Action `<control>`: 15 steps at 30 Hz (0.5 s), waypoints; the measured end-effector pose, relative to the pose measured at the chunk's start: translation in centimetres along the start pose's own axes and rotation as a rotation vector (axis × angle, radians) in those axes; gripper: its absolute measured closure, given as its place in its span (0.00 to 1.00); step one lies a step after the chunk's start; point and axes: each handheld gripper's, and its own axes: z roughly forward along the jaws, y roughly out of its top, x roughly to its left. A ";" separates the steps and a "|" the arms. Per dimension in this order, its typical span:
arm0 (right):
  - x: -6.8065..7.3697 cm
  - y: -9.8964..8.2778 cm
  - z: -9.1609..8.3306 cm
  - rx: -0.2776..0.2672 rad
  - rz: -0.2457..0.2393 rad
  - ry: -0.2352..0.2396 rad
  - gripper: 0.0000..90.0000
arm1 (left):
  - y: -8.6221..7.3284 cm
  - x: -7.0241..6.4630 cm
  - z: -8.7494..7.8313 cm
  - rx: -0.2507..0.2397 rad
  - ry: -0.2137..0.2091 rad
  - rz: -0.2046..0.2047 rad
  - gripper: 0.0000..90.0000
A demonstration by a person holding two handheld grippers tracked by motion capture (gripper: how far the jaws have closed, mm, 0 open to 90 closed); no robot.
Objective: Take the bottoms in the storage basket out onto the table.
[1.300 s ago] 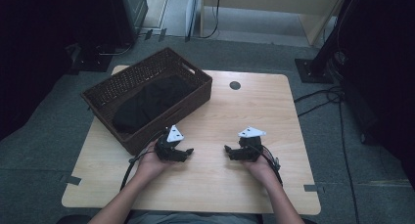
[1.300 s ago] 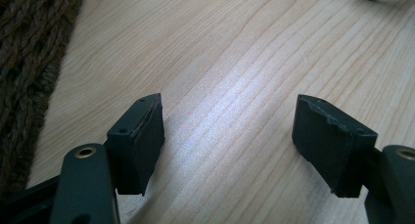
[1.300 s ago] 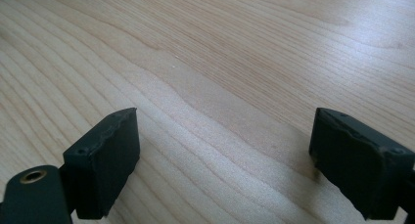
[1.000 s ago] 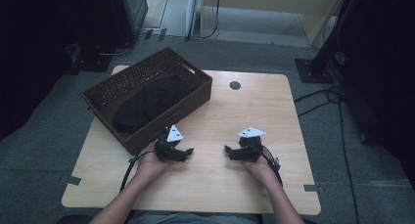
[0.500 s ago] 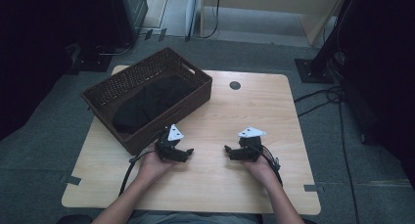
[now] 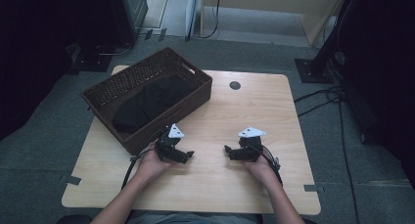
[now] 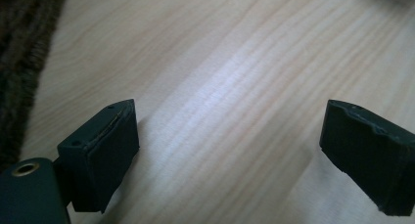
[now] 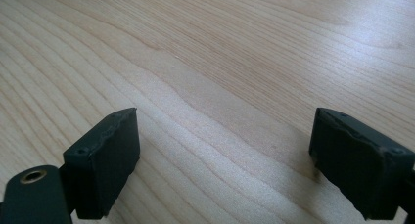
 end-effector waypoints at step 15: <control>0.0 0.0 0.0 0.002 -0.002 -0.001 0.13 | 3.0 0.1 -4.9 -0.026 -0.040 0.023 0.09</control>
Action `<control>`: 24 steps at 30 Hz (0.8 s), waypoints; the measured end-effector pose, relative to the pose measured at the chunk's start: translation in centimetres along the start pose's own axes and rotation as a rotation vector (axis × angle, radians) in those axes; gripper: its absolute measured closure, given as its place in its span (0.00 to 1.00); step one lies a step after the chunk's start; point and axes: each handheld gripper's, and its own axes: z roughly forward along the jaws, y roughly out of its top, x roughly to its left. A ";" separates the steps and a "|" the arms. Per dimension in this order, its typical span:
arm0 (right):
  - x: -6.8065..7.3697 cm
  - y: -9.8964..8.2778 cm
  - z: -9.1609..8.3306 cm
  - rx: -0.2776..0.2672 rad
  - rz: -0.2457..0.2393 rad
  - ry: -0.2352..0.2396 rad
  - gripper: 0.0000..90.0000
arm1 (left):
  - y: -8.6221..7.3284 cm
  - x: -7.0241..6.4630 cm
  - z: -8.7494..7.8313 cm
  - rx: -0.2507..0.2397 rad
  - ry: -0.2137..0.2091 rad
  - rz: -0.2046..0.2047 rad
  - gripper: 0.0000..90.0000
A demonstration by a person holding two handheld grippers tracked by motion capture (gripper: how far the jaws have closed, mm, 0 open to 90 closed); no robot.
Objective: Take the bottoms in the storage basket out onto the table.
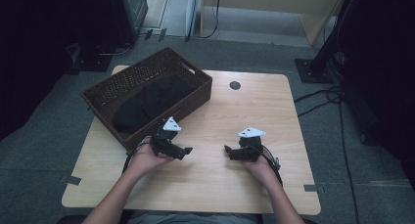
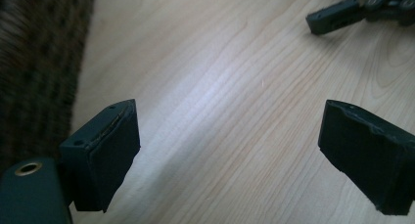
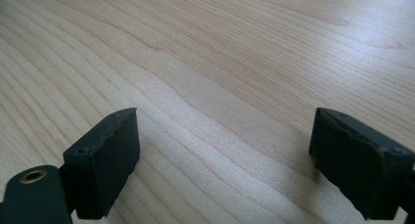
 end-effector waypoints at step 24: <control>0.0 0.0 0.0 -0.003 0.002 0.000 0.13 | 5.6 6.4 -7.8 -0.087 0.066 0.036 0.16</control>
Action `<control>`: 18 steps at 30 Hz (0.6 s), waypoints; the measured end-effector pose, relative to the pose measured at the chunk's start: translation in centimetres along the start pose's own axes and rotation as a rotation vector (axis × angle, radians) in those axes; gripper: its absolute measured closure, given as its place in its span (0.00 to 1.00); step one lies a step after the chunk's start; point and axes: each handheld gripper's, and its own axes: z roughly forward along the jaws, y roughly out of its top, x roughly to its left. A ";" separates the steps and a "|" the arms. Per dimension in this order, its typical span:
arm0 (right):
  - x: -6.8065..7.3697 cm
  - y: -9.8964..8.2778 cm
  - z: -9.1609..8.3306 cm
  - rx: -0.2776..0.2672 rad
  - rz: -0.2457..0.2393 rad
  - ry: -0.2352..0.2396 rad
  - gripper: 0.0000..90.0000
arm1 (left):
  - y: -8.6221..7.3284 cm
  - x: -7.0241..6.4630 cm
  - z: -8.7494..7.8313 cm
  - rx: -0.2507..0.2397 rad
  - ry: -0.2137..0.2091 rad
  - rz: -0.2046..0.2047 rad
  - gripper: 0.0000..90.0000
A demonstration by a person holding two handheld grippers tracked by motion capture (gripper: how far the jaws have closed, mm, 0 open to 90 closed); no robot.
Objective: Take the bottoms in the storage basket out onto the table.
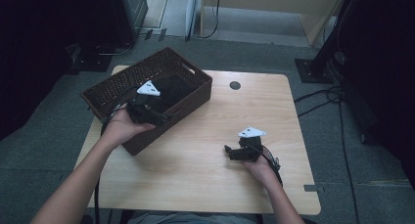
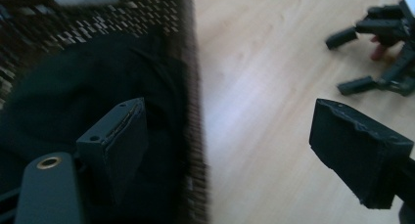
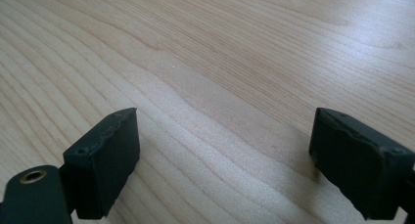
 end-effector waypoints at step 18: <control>0.0 0.0 0.0 0.000 0.002 0.000 0.13 | -0.1 10.4 2.9 0.072 0.098 -0.074 0.17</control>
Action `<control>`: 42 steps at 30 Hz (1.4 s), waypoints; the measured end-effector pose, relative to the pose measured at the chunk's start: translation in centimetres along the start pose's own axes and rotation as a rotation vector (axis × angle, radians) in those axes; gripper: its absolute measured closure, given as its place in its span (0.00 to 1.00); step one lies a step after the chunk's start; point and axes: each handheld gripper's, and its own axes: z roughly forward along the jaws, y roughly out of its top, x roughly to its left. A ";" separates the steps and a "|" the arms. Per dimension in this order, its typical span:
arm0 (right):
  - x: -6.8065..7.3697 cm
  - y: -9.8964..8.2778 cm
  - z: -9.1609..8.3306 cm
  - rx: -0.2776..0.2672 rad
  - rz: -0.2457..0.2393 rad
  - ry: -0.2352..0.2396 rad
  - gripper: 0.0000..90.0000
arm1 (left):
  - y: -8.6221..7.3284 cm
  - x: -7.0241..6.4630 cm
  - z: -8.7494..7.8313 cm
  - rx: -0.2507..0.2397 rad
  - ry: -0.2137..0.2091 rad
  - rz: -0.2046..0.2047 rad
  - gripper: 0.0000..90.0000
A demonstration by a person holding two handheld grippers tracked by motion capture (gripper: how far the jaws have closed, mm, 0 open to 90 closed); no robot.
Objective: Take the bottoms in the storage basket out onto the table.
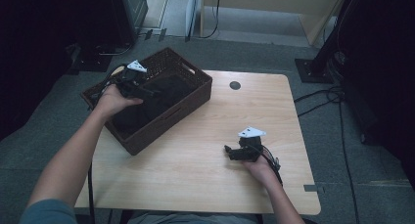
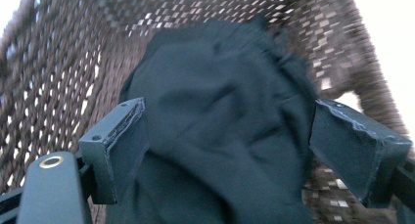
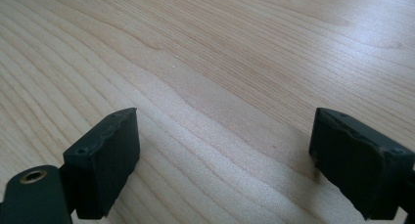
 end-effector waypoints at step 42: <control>0.0 0.0 0.0 -0.002 -0.002 0.001 0.13 | -4.5 2.9 9.3 0.168 -0.085 -0.109 0.33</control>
